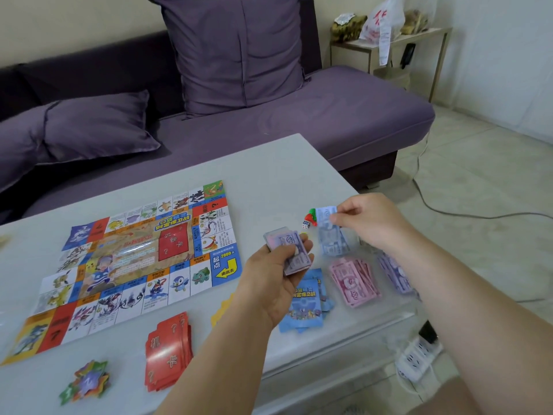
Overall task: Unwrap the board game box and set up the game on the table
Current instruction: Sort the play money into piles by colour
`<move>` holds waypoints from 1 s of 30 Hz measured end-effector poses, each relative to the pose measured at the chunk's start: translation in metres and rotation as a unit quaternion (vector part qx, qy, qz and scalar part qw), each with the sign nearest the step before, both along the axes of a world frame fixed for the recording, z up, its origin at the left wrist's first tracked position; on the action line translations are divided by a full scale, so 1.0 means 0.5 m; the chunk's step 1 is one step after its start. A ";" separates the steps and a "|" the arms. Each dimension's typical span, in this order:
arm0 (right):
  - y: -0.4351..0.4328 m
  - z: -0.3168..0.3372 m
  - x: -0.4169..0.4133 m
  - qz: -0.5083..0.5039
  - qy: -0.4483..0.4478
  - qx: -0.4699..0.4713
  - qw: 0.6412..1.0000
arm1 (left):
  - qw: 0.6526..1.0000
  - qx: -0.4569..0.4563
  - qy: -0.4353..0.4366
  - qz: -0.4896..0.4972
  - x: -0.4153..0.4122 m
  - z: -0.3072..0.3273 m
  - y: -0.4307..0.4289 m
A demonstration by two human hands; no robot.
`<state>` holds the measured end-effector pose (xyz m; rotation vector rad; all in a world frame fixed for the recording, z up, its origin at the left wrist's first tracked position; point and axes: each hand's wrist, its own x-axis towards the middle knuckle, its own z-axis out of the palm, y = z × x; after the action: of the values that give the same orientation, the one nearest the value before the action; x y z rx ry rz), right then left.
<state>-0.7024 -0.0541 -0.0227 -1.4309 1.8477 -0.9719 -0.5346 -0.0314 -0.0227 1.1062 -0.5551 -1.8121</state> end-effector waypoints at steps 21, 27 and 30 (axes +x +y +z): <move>0.099 0.024 -0.037 0.057 -0.042 0.036 0.997 | 0.997 0.038 0.018 -0.063 -0.078 0.023 0.044; 0.125 0.027 -0.117 -0.017 -0.047 0.037 0.998 | 0.998 0.007 -0.031 -0.061 -0.093 0.011 0.048; 0.131 0.013 -0.137 0.004 0.016 0.101 0.995 | 0.996 0.001 -0.056 -0.063 -0.093 0.001 0.046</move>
<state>-0.7709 0.0116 -0.0162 -1.3375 1.9023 -0.7392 -0.5810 -0.0082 -0.0223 1.2032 -0.7046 -1.8657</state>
